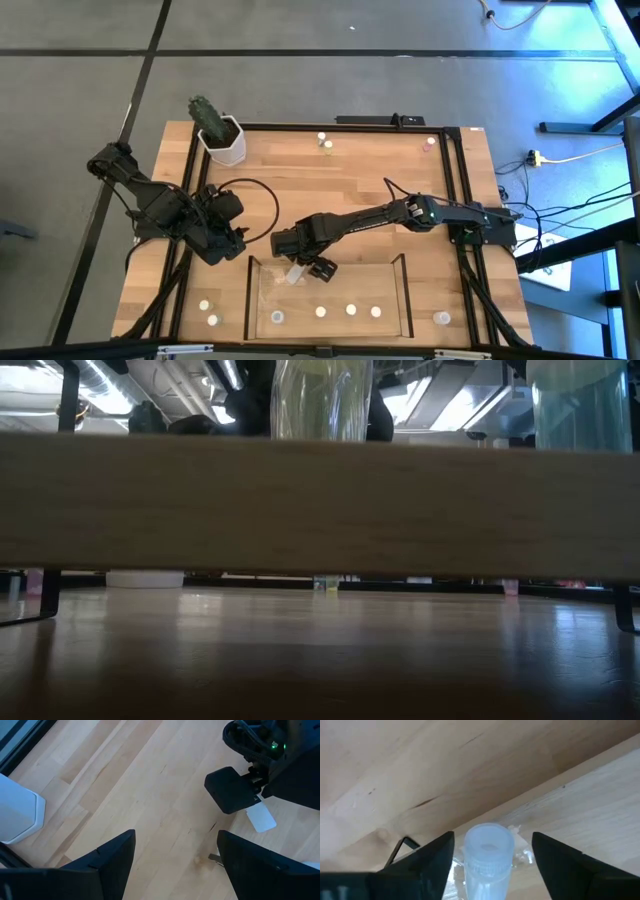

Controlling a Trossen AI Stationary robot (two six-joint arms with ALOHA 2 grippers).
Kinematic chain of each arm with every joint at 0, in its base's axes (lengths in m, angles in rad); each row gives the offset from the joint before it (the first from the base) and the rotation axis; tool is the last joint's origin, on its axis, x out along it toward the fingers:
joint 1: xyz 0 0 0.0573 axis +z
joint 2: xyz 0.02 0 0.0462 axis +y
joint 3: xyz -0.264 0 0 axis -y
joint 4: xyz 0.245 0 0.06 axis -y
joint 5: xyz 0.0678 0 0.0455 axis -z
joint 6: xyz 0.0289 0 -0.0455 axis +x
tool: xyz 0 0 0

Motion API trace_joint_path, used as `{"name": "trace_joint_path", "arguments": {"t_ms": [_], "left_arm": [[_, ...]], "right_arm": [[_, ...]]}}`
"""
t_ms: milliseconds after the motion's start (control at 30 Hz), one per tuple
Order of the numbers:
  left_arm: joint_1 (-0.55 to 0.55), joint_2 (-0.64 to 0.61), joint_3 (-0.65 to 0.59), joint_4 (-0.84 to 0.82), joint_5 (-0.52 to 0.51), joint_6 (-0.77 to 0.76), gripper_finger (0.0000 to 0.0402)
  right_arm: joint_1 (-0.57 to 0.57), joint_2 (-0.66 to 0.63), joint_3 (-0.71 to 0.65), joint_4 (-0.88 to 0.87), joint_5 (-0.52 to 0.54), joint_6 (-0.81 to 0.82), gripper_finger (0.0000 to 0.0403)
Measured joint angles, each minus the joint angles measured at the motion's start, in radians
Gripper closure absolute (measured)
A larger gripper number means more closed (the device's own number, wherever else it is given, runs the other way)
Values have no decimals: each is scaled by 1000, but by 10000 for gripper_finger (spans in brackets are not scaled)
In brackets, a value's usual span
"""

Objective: Pick and place medicine bottles onto shelf by color
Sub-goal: Put the top white pill bottle on the shelf aligned with the other white pill bottle

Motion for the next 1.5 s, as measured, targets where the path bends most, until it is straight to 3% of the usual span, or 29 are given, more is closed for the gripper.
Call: {"name": "trace_joint_path", "arguments": {"t_ms": [533,1133,1500], "left_arm": [[0,0,0,0,0,0,127],[0,0,0,0,0,0,127],[0,0,0,0,0,0,127]], "right_arm": [[0,-2,0,0,2,2,262],[-3,-2,0,11,63,-60,239],[-13,-2,0,12,72,-211,238]]}}
